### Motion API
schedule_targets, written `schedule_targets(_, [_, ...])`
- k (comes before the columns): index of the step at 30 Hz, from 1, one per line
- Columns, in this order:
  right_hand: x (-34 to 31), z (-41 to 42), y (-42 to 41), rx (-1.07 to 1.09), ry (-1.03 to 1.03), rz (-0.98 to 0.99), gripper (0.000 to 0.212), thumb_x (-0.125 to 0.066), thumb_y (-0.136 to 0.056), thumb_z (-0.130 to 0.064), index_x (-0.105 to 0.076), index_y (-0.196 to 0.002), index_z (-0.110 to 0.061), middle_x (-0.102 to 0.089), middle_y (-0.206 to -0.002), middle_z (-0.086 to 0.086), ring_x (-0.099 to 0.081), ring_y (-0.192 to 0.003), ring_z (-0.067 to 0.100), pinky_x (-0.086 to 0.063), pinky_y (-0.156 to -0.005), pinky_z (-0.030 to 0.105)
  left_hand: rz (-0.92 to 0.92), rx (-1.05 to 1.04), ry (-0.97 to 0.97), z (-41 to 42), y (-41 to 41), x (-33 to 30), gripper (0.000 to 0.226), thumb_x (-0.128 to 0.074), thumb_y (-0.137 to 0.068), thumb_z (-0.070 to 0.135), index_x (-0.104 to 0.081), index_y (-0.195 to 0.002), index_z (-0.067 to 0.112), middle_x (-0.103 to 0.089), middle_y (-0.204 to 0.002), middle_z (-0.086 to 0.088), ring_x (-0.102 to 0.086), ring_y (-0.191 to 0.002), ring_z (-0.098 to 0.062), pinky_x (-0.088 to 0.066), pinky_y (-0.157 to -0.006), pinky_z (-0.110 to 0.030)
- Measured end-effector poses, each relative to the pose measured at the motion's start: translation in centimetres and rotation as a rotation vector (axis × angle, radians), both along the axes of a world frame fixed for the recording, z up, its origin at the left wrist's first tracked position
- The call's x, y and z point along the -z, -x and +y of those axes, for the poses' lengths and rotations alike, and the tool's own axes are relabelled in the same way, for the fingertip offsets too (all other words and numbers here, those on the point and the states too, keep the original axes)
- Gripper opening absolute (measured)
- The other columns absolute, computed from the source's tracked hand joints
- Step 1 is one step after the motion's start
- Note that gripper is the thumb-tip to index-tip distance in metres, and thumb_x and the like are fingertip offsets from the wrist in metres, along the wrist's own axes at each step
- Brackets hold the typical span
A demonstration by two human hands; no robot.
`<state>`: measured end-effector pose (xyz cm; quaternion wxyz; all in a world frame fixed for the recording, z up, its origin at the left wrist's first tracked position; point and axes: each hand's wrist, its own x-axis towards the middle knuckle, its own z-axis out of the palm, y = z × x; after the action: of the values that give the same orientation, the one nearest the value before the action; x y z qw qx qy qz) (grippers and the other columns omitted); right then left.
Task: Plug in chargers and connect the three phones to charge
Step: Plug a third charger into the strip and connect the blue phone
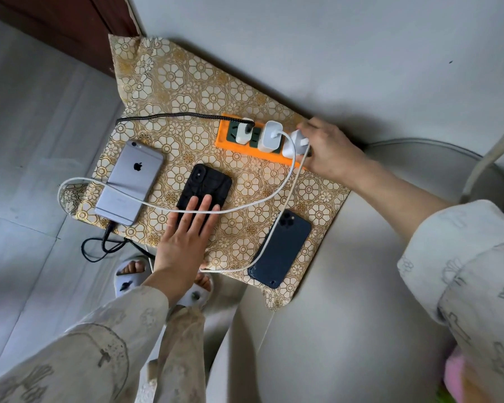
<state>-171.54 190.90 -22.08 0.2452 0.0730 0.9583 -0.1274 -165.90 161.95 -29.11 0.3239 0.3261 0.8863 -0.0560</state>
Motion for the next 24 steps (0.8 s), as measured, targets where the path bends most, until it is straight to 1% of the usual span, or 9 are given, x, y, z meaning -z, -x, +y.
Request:
schedule_targets(3, [0.0,-0.4,0.3,-0.012,-0.039,-0.006,0.048,-0.061,-0.082,-0.012,-0.047,-0.127,-0.002,-0.047,-0.124,0.018,-0.052,-0.111,0.037,-0.047,-0.09,0.045,0.012,0.005,0.018,0.1,0.0,0.0,0.121,-0.065,-0.079,0.035,0.046,-0.125,0.019,0.047,-0.135,-0.001,0.041,-0.126,-0.022,0.009,-0.114,-0.042])
schedule_targets(8, [-0.2,-1.1,0.8,-0.02,-0.071,-0.018,0.042,-0.059,-0.083,-0.008,-0.048,-0.123,0.0,-0.048,-0.12,0.018,-0.051,-0.111,0.035,-0.043,-0.09,0.036,0.004,-0.018,-0.006,0.4,-0.1,-0.2,0.115,-0.061,-0.082,0.033,0.045,-0.124,0.02,0.042,-0.138,-0.001,0.035,-0.129,-0.022,0.009,-0.115,-0.042])
schedule_targets(12, [-0.4,-1.3,0.9,-0.022,-0.085,-0.019,0.041,-0.059,-0.083,-0.006,-0.049,-0.122,0.0,-0.049,-0.12,0.017,-0.052,-0.111,0.034,-0.044,-0.088,0.036,-0.005,-0.018,-0.021,0.4,0.0,-0.2,0.113,-0.06,-0.082,0.031,0.044,-0.125,0.019,0.039,-0.141,-0.001,0.032,-0.132,-0.022,0.008,-0.116,-0.043])
schedule_targets(17, [-0.3,-1.6,0.7,0.041,-0.082,0.013,0.039,-0.06,-0.082,-0.006,-0.051,-0.12,-0.002,-0.052,-0.118,0.018,-0.053,-0.11,0.036,-0.045,-0.087,0.038,-0.021,-0.007,-0.031,0.3,0.1,-0.3,0.117,-0.06,-0.081,0.039,0.047,-0.122,0.02,0.041,-0.139,-0.001,0.035,-0.13,-0.022,0.011,-0.114,-0.042])
schedule_targets(19, [0.3,-1.8,0.1,0.139,-0.076,0.055,0.044,-0.06,-0.083,-0.007,-0.047,-0.125,-0.004,-0.054,-0.122,0.02,-0.052,-0.114,0.037,-0.045,-0.087,0.038,-0.032,-0.008,-0.048,0.2,0.1,-0.4,0.115,-0.06,-0.082,0.038,0.046,-0.122,0.021,0.041,-0.139,0.0,0.035,-0.13,-0.021,0.012,-0.114,-0.041])
schedule_targets(20, [0.6,-1.9,-0.3,0.237,-0.044,0.065,0.055,-0.061,-0.084,-0.01,-0.039,-0.134,-0.005,-0.051,-0.129,0.02,-0.049,-0.12,0.036,-0.043,-0.091,0.039,-0.023,-0.003,-0.054,0.2,0.2,-0.3,0.114,-0.059,-0.083,0.036,0.046,-0.122,0.021,0.041,-0.14,0.0,0.034,-0.131,-0.02,0.012,-0.113,-0.041])
schedule_targets(22, [1.2,-2.7,-1.3,0.553,0.128,0.081,0.079,-0.064,-0.084,-0.012,-0.016,-0.146,-0.009,-0.04,-0.143,0.016,-0.045,-0.125,0.032,-0.041,-0.1,0.039,-0.004,0.017,-0.048,0.1,0.3,-0.1,0.113,-0.057,-0.084,0.035,0.048,-0.121,0.021,0.04,-0.14,0.0,0.032,-0.132,-0.02,0.011,-0.114,-0.041])
schedule_targets(23, [1.4,-3.3,-2.0,0.716,0.235,0.125,0.083,-0.063,-0.084,-0.011,-0.011,-0.148,-0.011,-0.037,-0.145,0.013,-0.049,-0.122,0.028,-0.043,-0.098,0.035,-0.006,0.024,-0.044,0.1,0.4,-0.1,0.114,-0.058,-0.083,0.037,0.049,-0.12,0.02,0.04,-0.14,0.0,0.032,-0.132,-0.021,0.011,-0.114,-0.042])
schedule_targets(24, [1.6,-4.2,-2.9,0.846,0.311,0.181,0.079,-0.061,-0.085,-0.009,-0.013,-0.148,-0.012,-0.038,-0.145,0.012,-0.053,-0.116,0.023,-0.045,-0.094,0.03,-0.009,0.029,-0.042,0.1,0.4,-0.1,0.115,-0.058,-0.083,0.039,0.049,-0.119,0.02,0.04,-0.14,0.0,0.033,-0.132,-0.021,0.011,-0.114,-0.042])
